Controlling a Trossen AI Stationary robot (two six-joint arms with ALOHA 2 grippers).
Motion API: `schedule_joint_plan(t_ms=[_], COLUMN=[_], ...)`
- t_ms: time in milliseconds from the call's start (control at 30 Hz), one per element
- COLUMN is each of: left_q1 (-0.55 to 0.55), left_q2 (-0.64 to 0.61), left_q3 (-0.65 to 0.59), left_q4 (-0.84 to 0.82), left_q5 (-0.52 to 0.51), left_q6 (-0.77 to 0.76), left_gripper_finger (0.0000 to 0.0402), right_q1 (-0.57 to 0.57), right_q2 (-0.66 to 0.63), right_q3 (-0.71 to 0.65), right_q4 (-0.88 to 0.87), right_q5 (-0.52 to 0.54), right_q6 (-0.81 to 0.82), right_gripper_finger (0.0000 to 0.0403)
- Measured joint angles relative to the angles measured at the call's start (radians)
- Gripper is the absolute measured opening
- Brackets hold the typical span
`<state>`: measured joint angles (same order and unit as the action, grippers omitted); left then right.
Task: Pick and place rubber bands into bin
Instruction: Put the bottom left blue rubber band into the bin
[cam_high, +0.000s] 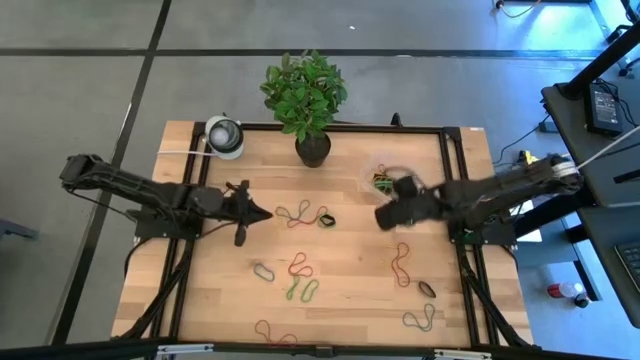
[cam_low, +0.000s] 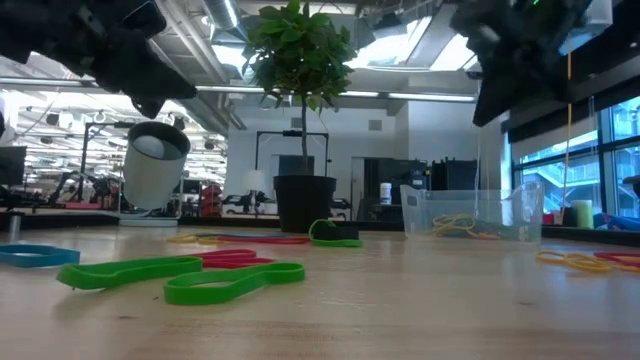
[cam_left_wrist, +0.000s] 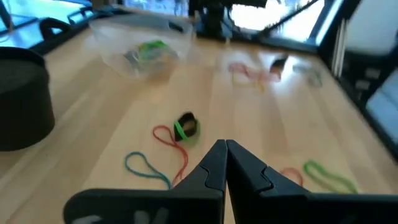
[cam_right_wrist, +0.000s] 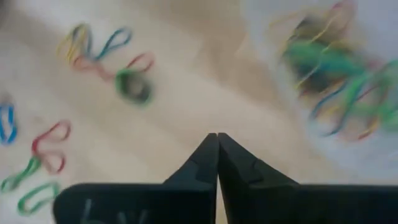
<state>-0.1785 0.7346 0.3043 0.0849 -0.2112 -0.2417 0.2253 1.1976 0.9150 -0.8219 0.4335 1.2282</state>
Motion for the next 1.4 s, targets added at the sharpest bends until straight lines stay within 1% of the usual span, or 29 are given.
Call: schedule_joint_plan(t_ms=[100, 233, 300, 400, 467, 533, 700, 833, 1000, 1167, 1300, 1400], left_q1=[-0.016, -0.044, -0.059, -0.085, -0.102, -0.117, -0.168, -0.212, -0.250, -0.267, -0.268, -0.271], left_q2=[0.087, 0.210, 0.274, 0.365, 0.425, 0.482, 0.620, 0.717, 0.831, 0.929, 0.974, 0.981], left_q3=[0.076, 0.218, 0.292, 0.393, 0.445, 0.483, 0.520, 0.542, 0.570, 0.579, 0.585, 0.586], left_q4=[-0.093, -0.289, -0.386, -0.527, -0.595, -0.639, -0.652, -0.679, -0.696, -0.697, -0.708, -0.714], left_q5=[0.004, 0.037, 0.056, 0.052, 0.051, 0.051, 0.071, 0.110, 0.137, 0.189, 0.227, 0.216], left_q6=[0.078, 0.210, 0.221, 0.220, 0.210, 0.167, 0.020, -0.049, -0.154, -0.222, -0.252, -0.287], left_gripper_finger=[0.0001, 0.0003, 0.0012, 0.0037, 0.0058, 0.0080, 0.0124, 0.0135, 0.0126, 0.0111, 0.0101, 0.0091], right_q1=[0.124, 0.270, 0.332, 0.402, 0.435, 0.461, 0.519, 0.577, 0.656, 0.696, 0.700, 0.699], right_q2=[0.065, 0.159, 0.197, 0.234, 0.242, 0.241, 0.202, 0.139, 0.057, -0.005, -0.038, -0.051], right_q3=[0.000, 0.000, 0.000, -0.001, -0.001, -0.001, -0.001, -0.002, -0.002, -0.002, -0.002, -0.002], right_q4=[0.013, 0.030, 0.031, 0.014, -0.021, -0.055, -0.176, -0.240, -0.330, -0.388, -0.395, -0.403], right_q5=[0.018, 0.019, 0.018, 0.017, 0.018, 0.019, 0.014, 0.005, 0.002, 0.002, 0.002, 0.002], right_q6=[0.128, 0.293, 0.352, 0.405, 0.428, 0.440, 0.443, 0.418, 0.386, 0.336, 0.277, 0.234], right_gripper_finger=[0.0007, 0.0004, 0.0006, 0.0004, 0.0003, 0.0002, 0.0007, 0.0006, 0.0003, 0.0004, 0.0004, 0.0004])
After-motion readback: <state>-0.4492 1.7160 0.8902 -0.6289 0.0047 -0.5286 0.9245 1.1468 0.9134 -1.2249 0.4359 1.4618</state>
